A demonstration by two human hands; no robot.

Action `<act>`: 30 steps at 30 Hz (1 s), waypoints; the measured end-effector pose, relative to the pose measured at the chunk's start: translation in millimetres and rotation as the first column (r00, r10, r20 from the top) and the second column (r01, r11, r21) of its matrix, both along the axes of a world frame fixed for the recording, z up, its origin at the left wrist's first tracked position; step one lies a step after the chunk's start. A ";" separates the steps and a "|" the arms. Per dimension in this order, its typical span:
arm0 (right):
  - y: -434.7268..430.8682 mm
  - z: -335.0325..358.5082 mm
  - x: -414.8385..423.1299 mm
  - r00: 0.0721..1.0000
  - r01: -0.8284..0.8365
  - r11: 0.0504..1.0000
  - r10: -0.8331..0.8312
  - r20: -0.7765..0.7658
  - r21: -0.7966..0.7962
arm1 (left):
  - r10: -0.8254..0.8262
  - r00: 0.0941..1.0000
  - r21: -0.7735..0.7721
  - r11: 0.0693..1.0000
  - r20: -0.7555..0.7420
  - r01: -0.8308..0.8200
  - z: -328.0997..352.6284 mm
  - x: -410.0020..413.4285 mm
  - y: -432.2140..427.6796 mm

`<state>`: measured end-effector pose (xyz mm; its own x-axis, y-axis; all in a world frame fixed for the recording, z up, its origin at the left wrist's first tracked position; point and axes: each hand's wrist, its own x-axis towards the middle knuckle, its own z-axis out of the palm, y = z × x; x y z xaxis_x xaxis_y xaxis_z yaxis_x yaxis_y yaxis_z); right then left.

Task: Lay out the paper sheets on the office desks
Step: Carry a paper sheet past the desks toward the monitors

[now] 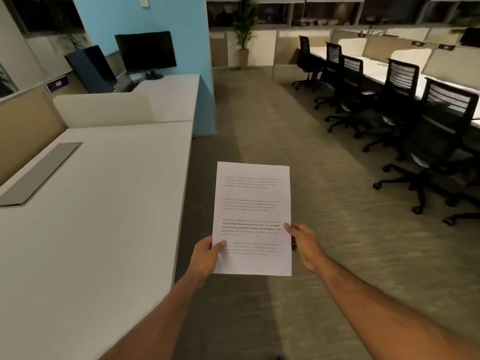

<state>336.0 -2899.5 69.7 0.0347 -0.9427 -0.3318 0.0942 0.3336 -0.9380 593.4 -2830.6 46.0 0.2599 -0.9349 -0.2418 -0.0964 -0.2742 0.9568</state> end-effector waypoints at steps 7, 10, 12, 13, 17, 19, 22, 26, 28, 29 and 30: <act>-171.0 -19.5 33.0 0.998 -0.054 0.999 0.054 -0.021 -0.003 | 0.081 0.996 -0.062 0.995 -0.038 -0.083 -7.6 25.1 -167.5; -250.3 -20.1 46.1 0.991 -0.113 0.994 0.112 -0.074 -0.007 | 0.137 0.989 -0.040 0.989 -0.062 -0.140 -3.2 34.4 -234.8; -302.7 -14.1 55.5 0.985 -0.149 0.989 0.146 -0.096 -0.022 | 0.167 0.984 -0.037 0.985 -0.067 -0.169 1.3 40.7 -279.1; -329.4 -9.3 60.6 0.982 -0.163 0.986 0.158 -0.103 -0.032 | 0.181 0.981 -0.038 0.982 -0.069 -0.183 4.5 43.9 -302.0; -428.0 0.0 78.8 0.977 -0.174 0.983 0.165 -0.137 -0.059 | 0.212 0.975 -0.036 0.976 -0.060 -0.214 11.5 55.4 -386.8; -462.7 1.0 86.0 0.977 -0.172 0.983 0.163 -0.134 -0.057 | 0.213 0.976 -0.036 0.976 -0.055 -0.215 13.3 60.4 -416.6; -528.5 -3.9 102.8 0.974 -0.181 0.982 0.172 -0.146 -0.054 | 0.217 0.974 -0.033 0.975 -0.060 -0.219 8.1 76.5 -481.2; -619.9 -9.8 130.6 0.972 -0.186 0.980 0.173 -0.161 -0.071 | 0.228 0.972 -0.033 0.972 -0.061 -0.231 -5.6 102.9 -574.0; -666.7 -11.5 146.6 0.970 -0.194 0.978 0.179 -0.162 -0.078 | 0.229 0.971 -0.039 0.972 -0.071 -0.232 -10.8 119.0 -620.6; -688.6 -12.5 154.2 0.970 -0.190 0.979 0.177 -0.165 -0.071 | 0.228 0.971 -0.034 0.973 -0.072 -0.230 -11.8 128.0 -643.0; -710.0 -12.8 161.5 0.970 -0.184 0.981 0.172 -0.170 -0.057 | 0.230 0.970 -0.025 0.972 -0.076 -0.232 -13.0 137.4 -665.6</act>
<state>497.5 -3609.5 56.9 0.1554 -0.9478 -0.2785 -0.1172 0.2622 -0.9579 730.9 -3496.2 33.0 0.4526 -0.8596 -0.2370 0.0352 -0.2484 0.9680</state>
